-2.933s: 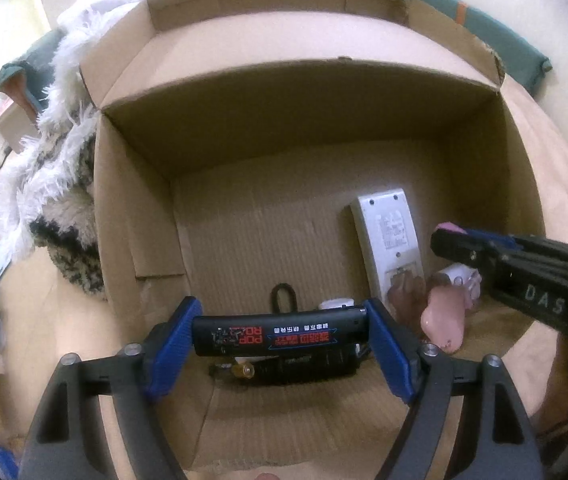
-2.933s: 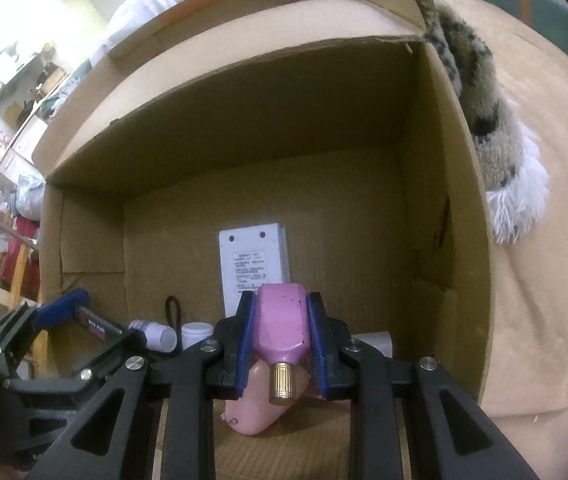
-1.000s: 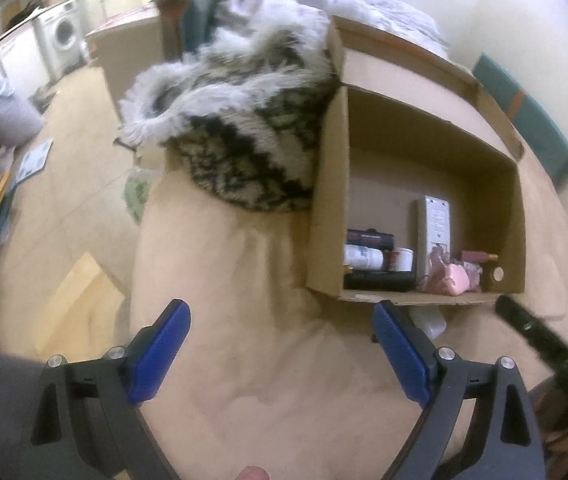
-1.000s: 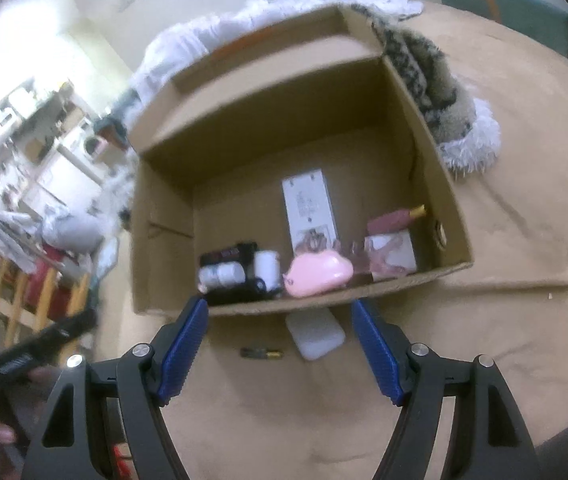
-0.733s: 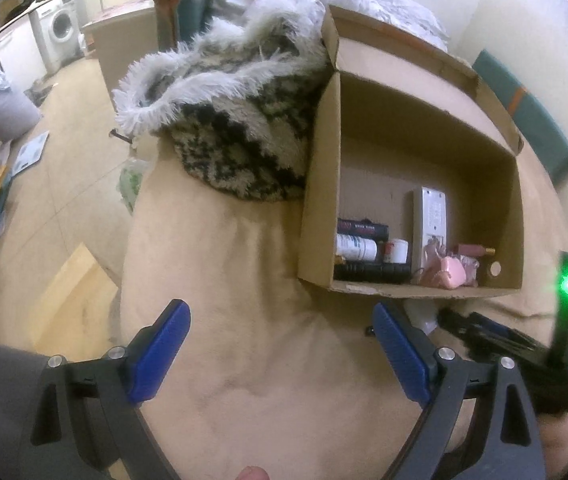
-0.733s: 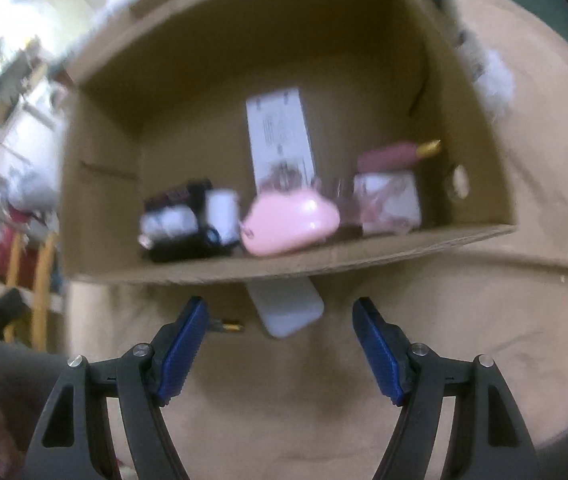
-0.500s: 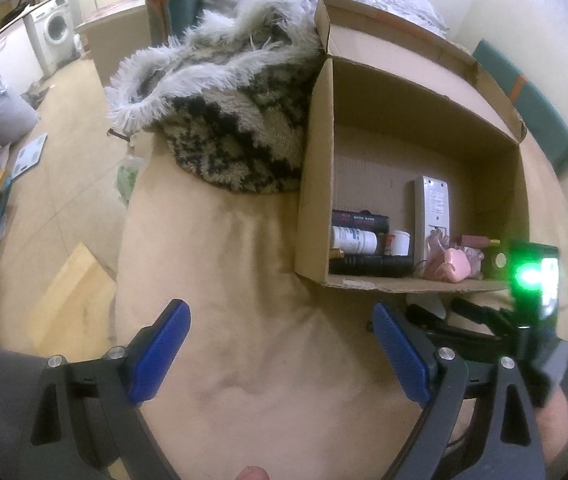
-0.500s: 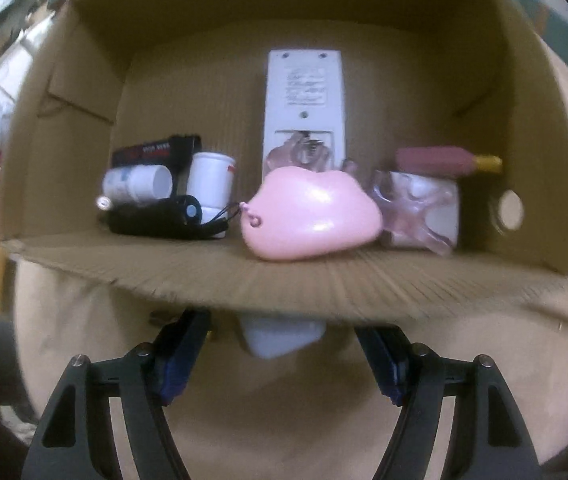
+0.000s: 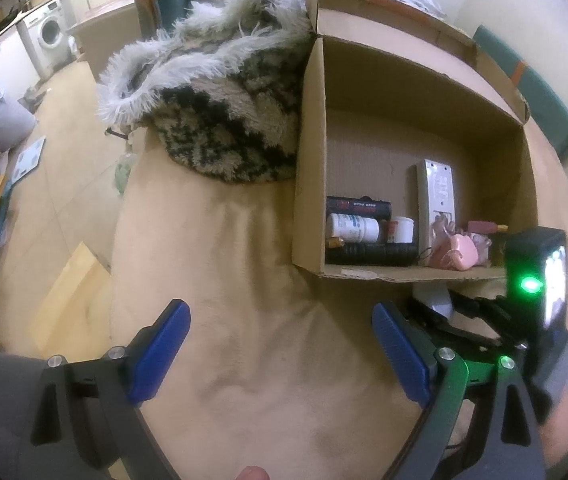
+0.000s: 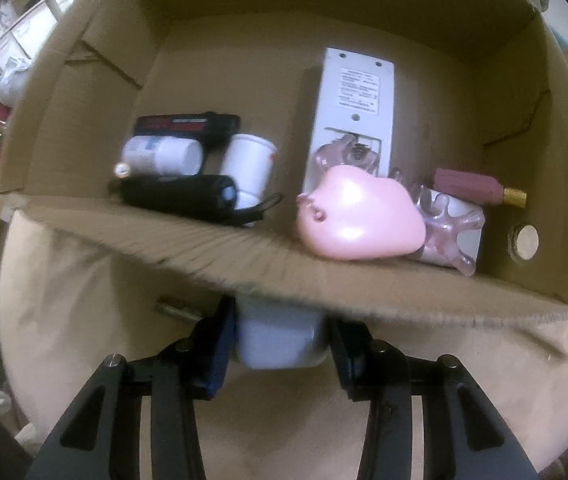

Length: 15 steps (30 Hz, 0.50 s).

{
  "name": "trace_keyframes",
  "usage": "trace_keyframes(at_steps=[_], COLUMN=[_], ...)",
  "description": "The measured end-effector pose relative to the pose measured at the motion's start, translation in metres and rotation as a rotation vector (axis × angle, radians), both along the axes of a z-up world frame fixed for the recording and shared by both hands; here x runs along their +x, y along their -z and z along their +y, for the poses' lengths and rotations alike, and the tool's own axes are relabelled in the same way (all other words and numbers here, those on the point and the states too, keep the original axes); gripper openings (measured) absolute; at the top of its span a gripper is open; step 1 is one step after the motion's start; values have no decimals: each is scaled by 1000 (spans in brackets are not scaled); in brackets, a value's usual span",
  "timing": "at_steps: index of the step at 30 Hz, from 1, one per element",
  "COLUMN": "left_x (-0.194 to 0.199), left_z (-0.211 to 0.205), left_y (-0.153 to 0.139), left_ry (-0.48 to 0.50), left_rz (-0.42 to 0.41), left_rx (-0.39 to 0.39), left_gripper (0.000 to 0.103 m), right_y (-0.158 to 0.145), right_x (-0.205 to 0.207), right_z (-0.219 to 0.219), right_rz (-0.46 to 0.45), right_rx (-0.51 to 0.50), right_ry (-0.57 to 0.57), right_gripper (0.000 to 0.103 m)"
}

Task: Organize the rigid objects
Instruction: 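Grasp the white earbud case on the blanket with the right tool, then lift the white earbud case with the right tool while the left tool reaches the AA battery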

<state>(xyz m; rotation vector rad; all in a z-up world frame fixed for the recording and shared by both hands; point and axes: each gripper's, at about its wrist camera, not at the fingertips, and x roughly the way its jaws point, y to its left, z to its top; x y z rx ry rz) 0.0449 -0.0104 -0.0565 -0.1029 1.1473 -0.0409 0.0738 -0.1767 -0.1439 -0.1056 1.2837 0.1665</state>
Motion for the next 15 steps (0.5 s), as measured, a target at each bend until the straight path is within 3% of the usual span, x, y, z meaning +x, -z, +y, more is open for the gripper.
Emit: trace_keyframes(at_steps=[8,15], left_x=[0,2], left_z=[6,8], left_y=[3,8], left_ry=[-21,-35], left_rz=[12,25], left_rx=[4,7], left_gripper=[92,91], right_y=[-40,-100], right_x=[-32,-46], right_z=[8,-17], right_rz=[-13,-213], right_rx=[112,194], right_ry=[-32,-49], right_gripper=[46,45])
